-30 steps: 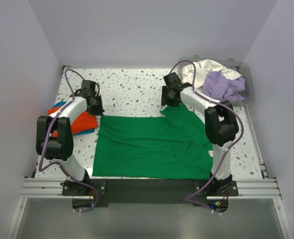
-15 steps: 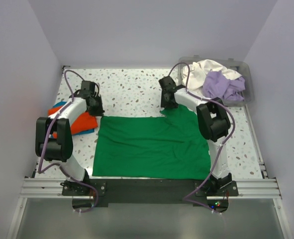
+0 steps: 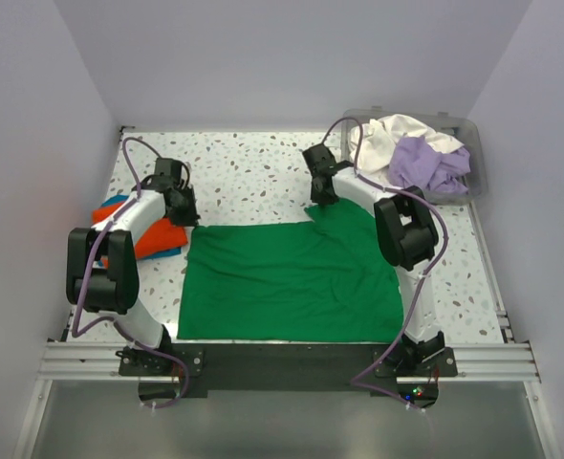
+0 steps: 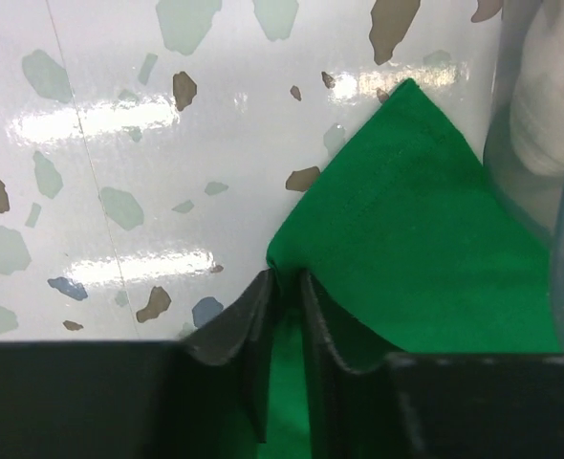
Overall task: Fold and stack the t-shirts
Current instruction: Fold the tshirt
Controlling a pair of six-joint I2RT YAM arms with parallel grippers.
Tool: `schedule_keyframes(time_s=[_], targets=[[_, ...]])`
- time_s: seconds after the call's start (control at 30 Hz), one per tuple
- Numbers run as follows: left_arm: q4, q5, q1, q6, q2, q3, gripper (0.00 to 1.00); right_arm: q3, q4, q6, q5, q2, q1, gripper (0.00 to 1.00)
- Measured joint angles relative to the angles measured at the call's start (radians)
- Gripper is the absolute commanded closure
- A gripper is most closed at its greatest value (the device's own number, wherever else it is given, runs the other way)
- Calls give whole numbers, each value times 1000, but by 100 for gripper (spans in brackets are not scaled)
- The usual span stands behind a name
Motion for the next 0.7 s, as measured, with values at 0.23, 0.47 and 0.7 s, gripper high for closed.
schedule_keyframes(time_s=[0.23,0.47,0.7], targets=[[0,0,0,4,0,-1,100,2,-6,5,-6,0,-1,100],[0,-4,0,20,0,0,100,-7,-58,14,-6,-29,-1,100],[0,-7,0,20,-13,10,100,-62,-128,29,24,-200,0,100]])
